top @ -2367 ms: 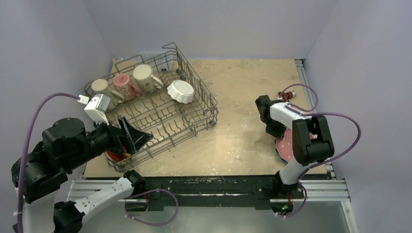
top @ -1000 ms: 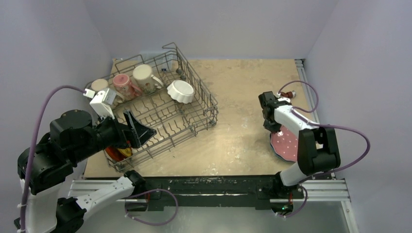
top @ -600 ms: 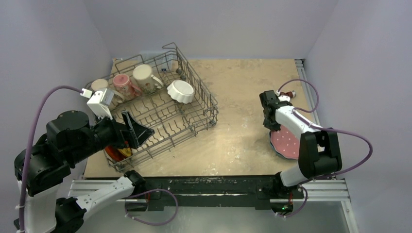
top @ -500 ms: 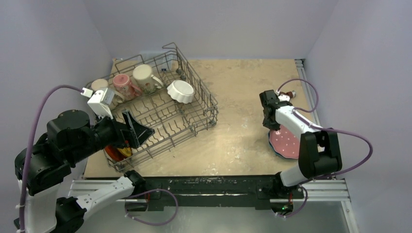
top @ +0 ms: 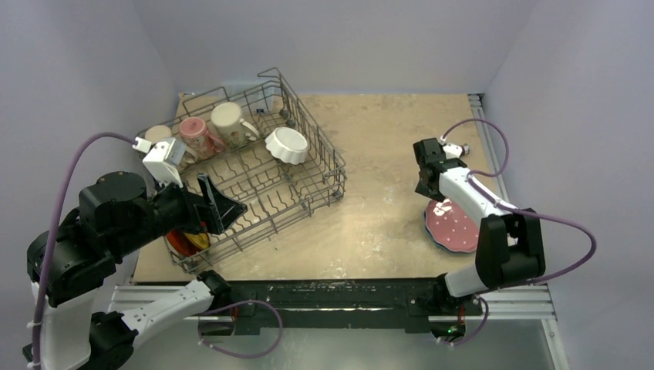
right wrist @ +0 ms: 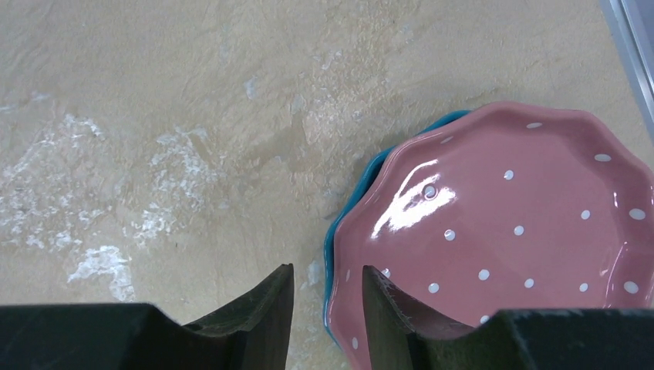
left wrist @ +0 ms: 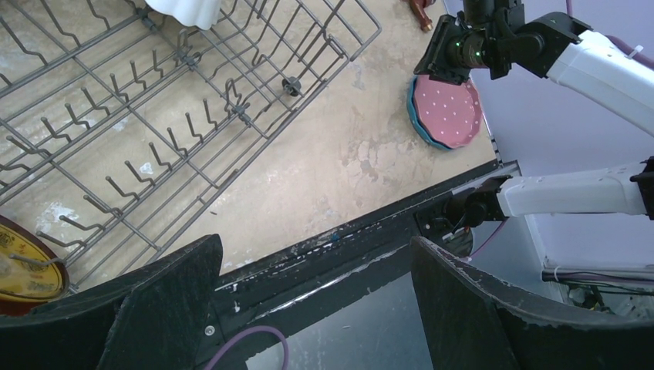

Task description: Load the mixed dishes into the dish rack

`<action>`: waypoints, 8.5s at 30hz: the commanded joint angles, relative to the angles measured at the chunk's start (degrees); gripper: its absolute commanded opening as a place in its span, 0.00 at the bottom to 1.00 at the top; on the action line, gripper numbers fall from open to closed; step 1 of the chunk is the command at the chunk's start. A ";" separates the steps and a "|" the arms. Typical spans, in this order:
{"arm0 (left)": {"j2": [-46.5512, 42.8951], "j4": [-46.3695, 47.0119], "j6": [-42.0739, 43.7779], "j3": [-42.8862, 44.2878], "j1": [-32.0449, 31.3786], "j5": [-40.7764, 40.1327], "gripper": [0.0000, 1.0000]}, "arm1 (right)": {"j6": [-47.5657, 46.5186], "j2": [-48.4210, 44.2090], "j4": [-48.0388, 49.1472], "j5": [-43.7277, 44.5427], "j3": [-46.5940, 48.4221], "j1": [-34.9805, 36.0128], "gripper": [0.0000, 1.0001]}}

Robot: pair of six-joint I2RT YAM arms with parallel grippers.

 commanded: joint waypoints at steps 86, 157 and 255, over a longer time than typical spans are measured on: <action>-2.07 0.10 -5.01 -0.73 -0.04 0.24 0.91 | 12.14 16.53 -16.14 19.47 6.84 15.26 0.48; -3.54 9.86 -4.42 5.96 -0.07 -29.91 0.86 | 21.99 19.40 50.09 -58.37 64.62 32.61 0.00; -7.67 -7.29 -12.31 9.79 -0.08 -22.22 0.84 | 10.05 43.66 17.44 -24.56 77.49 58.39 0.71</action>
